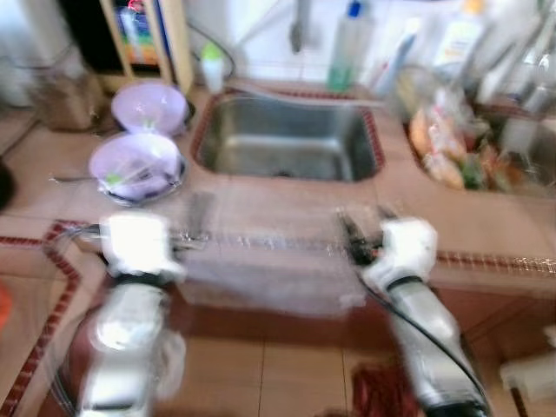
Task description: Kitchen organization
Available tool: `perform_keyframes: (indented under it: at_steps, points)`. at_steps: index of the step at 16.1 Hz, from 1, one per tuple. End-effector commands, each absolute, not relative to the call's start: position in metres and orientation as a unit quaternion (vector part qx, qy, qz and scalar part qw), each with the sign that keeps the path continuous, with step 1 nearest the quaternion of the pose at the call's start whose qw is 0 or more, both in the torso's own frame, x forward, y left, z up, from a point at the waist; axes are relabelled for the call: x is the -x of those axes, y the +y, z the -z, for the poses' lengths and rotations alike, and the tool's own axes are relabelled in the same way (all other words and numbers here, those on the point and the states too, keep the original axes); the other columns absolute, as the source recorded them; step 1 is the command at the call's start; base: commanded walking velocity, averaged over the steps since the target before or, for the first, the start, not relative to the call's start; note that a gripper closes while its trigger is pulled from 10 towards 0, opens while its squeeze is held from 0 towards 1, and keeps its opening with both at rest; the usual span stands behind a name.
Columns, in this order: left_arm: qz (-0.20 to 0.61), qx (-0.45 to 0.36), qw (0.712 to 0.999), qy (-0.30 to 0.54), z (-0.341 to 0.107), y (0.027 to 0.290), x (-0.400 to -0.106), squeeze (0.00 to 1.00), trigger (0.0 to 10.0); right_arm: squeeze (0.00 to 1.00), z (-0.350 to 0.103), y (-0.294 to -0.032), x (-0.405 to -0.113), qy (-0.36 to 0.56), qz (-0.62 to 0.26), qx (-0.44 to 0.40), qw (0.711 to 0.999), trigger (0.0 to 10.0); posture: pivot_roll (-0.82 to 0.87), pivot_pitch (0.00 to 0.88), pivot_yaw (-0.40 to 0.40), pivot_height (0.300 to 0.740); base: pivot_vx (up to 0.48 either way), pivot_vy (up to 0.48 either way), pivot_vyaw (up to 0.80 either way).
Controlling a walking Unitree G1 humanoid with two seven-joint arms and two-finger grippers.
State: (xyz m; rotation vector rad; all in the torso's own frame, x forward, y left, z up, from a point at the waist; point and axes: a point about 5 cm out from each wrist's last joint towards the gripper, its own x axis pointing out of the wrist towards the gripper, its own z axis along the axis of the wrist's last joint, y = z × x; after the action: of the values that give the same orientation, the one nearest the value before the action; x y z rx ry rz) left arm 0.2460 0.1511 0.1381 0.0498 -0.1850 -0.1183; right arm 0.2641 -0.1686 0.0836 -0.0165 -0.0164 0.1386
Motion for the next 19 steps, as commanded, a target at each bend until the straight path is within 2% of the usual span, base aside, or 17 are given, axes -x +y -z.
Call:
perform_keyframes:
  at_steps: [1,4,6,10,15,19]
  points:
    - [0.038,-0.044,0.994,-0.091,-0.138,0.166,-0.243,0.00,10.0,0.00,-0.094,-0.152,-0.269,-0.033,-0.096,0.003,0.995,10.0,0.04,0.000,-0.014,0.740,0.277,0.000,0.00]
    - [0.034,-0.046,0.994,-0.093,-0.140,0.166,-0.243,0.00,10.0,0.00,-0.095,-0.151,-0.269,-0.035,-0.102,0.008,0.994,10.0,0.04,0.000,-0.022,0.740,0.271,0.000,0.00]
    - [0.021,-0.052,0.993,-0.101,-0.141,0.167,-0.241,0.00,10.0,0.00,-0.095,-0.151,-0.270,-0.035,-0.104,0.008,0.994,10.0,0.05,0.000,-0.026,0.740,0.000,0.000,0.00]
    - [0.012,-0.064,0.992,-0.106,-0.142,0.167,-0.240,0.00,10.0,0.00,-0.096,-0.150,-0.272,-0.036,-0.109,0.011,0.993,10.0,0.05,0.000,-0.037,0.740,0.000,0.000,0.59]
    - [0.016,-0.101,0.988,-0.112,-0.142,0.163,-0.237,0.00,10.0,0.00,-0.100,-0.153,-0.272,-0.042,-0.102,0.011,0.994,10.0,0.04,0.000,-0.034,0.740,0.000,0.000,0.00]
    - [0.035,-0.087,0.988,-0.122,-0.148,0.161,-0.236,0.00,10.0,0.00,-0.108,-0.154,-0.270,-0.057,-0.111,0.018,0.992,10.0,0.04,0.000,-0.027,0.740,0.066,0.000,0.12]
